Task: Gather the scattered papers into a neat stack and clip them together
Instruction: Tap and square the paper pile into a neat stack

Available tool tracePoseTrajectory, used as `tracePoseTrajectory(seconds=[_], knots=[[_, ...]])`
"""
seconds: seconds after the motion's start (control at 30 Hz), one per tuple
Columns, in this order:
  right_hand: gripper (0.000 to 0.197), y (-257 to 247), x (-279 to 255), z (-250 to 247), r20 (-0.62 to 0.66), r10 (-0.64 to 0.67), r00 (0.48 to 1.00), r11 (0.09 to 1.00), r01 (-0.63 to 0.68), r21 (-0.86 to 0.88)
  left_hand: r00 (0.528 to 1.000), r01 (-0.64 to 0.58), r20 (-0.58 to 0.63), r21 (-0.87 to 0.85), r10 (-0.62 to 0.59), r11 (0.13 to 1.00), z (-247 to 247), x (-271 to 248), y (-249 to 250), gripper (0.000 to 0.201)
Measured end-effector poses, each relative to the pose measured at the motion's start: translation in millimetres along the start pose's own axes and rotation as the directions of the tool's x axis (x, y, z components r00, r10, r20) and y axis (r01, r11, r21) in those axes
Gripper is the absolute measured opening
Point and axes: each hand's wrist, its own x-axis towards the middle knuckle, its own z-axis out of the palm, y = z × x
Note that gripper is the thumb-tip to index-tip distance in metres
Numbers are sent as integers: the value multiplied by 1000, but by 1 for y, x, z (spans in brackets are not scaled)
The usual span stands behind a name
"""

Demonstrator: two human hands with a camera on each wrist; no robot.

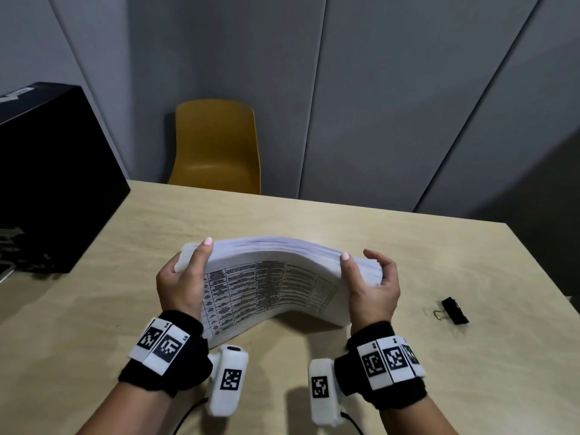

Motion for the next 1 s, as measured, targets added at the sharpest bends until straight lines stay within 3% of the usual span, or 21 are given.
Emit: tracePoseTrajectory(seconds=[0.3, 0.37, 0.4, 0.47, 0.53, 0.6, 0.73, 0.8, 0.9, 1.0], knots=[[50, -6, 2, 0, 35, -86, 996, 996, 87, -23, 999, -37, 26, 39, 36, 999, -3, 0, 0, 49], [50, -9, 1, -2, 54, -175, 983, 983, 177, -44, 995, -42, 94, -1, 42, 999, -6, -4, 3, 43], [50, -11, 0, -6, 66, -289, 955, 948, 295, -118, 990, -40, 138, -21, 42, 999, -8, -6, 4, 31], [52, -18, -2, -13, 196, -540, 819, 743, 573, -346, 971, -46, 233, -24, 51, 999, -14, -10, 6, 17], [53, -28, -2, -14, 423, -623, 658, 406, 735, -544, 950, -86, 300, 3, 81, 996, -20, -8, 1, 36], [54, -39, -7, -9, 583, -545, 603, 209, 770, -602, 947, -85, 314, 42, 67, 996, -26, -2, -1, 40], [66, -42, -16, 2, 739, -261, 620, 23, 770, -638, 934, -112, 348, 60, 84, 992, -34, 8, -9, 39], [73, -42, -15, 2, 728, -196, 657, 11, 744, -668, 928, -112, 362, 41, 89, 993, -33, 6, -7, 33], [76, -42, -12, 3, 739, -162, 654, 4, 749, -663, 915, -115, 391, 15, 100, 993, -32, 2, -6, 30], [77, -48, -2, 2, 713, -182, 677, 58, 731, -680, 906, -119, 412, 25, 99, 993, -35, 8, -10, 30]])
